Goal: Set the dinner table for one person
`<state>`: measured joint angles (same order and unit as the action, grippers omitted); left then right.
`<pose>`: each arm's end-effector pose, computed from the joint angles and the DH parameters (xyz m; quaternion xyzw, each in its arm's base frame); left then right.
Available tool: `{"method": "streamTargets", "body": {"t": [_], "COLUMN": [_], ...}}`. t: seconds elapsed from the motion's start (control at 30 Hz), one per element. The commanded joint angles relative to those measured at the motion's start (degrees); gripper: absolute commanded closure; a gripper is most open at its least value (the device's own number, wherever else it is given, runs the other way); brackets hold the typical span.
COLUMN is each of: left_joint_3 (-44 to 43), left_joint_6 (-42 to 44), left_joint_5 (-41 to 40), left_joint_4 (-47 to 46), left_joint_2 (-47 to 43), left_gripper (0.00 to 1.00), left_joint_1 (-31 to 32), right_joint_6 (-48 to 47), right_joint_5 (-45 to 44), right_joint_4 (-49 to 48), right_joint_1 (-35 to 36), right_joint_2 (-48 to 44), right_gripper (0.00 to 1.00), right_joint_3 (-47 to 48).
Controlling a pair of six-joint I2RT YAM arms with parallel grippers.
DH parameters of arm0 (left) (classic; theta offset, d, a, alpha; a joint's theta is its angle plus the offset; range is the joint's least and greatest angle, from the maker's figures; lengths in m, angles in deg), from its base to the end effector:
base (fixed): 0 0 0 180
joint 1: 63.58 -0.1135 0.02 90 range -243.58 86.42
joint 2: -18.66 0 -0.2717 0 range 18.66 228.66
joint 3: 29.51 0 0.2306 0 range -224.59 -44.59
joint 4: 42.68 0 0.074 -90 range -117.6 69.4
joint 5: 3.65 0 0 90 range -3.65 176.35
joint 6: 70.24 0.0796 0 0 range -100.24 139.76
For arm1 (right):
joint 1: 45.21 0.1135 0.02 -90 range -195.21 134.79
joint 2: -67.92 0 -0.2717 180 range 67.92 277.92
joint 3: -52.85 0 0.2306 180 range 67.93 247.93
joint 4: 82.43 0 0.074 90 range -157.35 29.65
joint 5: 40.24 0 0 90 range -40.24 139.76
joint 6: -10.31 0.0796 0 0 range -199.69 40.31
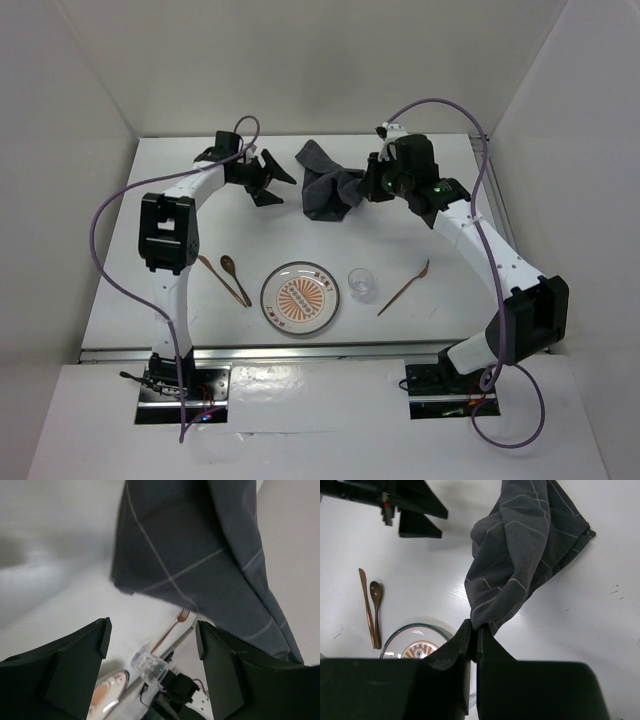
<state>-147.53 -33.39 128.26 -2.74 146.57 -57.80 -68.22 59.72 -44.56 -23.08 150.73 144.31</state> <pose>0.4922 -0.1033 0.1864 -0.2399 0.8525 -0.4502 0.1140 0.3162 0.1435 0.3433 -0.1236 0.8516 0.2173 0.4608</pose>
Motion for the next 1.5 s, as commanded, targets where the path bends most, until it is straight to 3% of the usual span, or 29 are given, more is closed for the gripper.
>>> {"method": "streamTargets", "body": {"t": [0.0,0.13,0.37,0.67,1.1,1.4,1.47], "left_joint_3": [-5.34,-12.62,-25.63,-30.57,-37.49,-36.82,-34.36], "left_joint_6": [-5.64,-11.35,-20.66,-32.45,-42.39,-44.24,-44.24], "left_joint_5": [-2.09,-7.27,-10.53,-12.99,-14.05,-14.05,-14.05], "left_joint_4": [-4.20,-6.05,-12.88,-21.16,-31.72,-34.71,-36.54], "left_joint_2": [4.61,10.58,22.44,30.81,38.72,38.64,36.45], "left_gripper": [0.15,0.20,0.22,0.24,0.43,1.00,1.00], "left_joint_1": [1.07,2.22,4.06,4.59,5.12,5.12,4.60], "right_joint_6": [-1.36,-1.36,-0.74,0.40,0.40,0.40,0.40], "right_joint_5": [0.42,0.42,-0.20,-0.20,-0.73,-1.25,-1.86], "right_joint_4": [0.94,1.99,2.00,3.05,4.20,4.72,4.72], "right_joint_1": [0.72,1.25,1.78,2.30,2.83,3.36,3.36], "right_joint_2": [-2.47,-3.00,-4.14,-4.14,-1.15,-0.10,-0.10], "right_gripper": [1.00,1.00,1.00,1.00,1.00,1.00,1.00], "right_joint_3": [-0.18,-0.18,-1.94,-2.46,-1.41,-0.88,-0.88]}}
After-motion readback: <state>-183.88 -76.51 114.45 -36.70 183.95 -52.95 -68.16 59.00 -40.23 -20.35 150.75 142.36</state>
